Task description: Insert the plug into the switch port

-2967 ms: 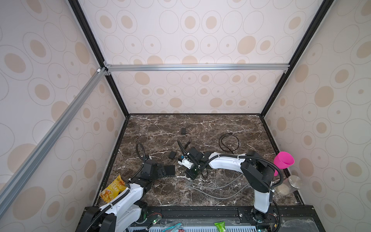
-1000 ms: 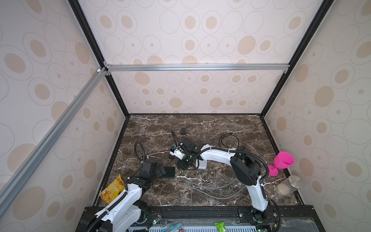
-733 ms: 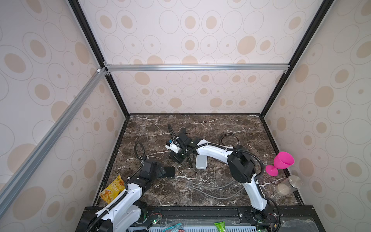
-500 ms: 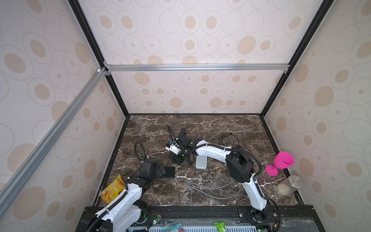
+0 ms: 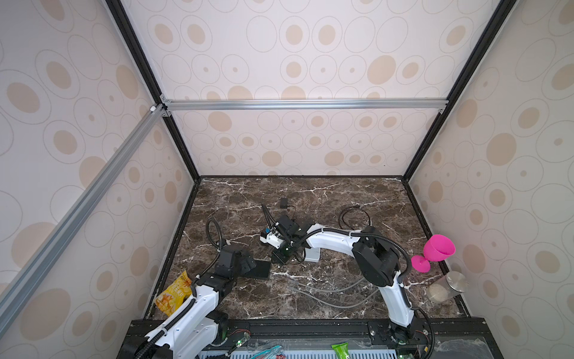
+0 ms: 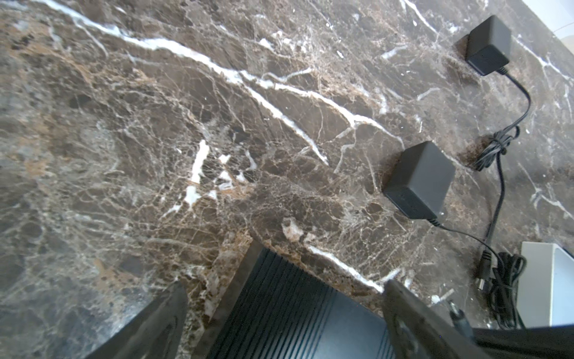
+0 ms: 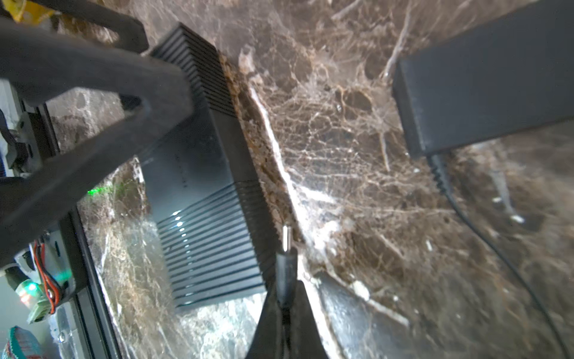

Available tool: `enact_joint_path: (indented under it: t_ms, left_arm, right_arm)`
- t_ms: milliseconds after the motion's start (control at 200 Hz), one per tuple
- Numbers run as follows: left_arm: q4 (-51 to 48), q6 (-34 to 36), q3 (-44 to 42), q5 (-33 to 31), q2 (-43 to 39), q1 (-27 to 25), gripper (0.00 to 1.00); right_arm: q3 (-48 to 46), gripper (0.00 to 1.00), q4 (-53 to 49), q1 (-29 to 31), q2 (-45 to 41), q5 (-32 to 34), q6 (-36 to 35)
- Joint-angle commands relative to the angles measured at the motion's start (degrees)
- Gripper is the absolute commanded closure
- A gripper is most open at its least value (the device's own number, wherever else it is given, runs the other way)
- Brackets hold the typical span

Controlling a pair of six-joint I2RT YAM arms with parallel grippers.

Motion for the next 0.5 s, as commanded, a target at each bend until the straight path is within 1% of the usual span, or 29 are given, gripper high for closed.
enact_joint_path:
  t_ms: [0, 185, 240, 265, 330, 495]
  left_arm:
    - [0.33, 1.76, 0.32, -1.12, 0.39, 0.7, 0.06]
    - [1.25, 4.18, 2.03, -1.78, 5.35, 1.43, 0.2]
    - [1.95, 4.76, 2.51, -1.31, 6.55, 1.59, 0.27]
    - [2.41, 5.03, 2.6, -1.05, 7.06, 1.65, 0.33]
    - [2.79, 5.13, 3.1, -0.78, 8.78, 1.81, 0.4]
    - [3.73, 5.43, 3.59, 1.12, 12.61, 1.82, 0.41]
  right_arm:
    - [-2.75, 1.0, 0.17, 0.3, -4.58, 2.54, -0.2]
    - [-11.96, 1.0, 1.48, 1.29, -11.78, 5.21, -2.53]
    - [-14.01, 1.0, 0.97, 1.79, -12.99, 4.98, -4.24]
    - [-14.63, 1.0, 0.35, 2.02, -13.15, 4.62, -5.15]
    - [-15.47, 1.0, -1.26, 2.83, -13.09, 4.51, -6.89]
    - [-15.32, 1.0, -2.09, 4.45, -11.91, 5.27, -6.88]
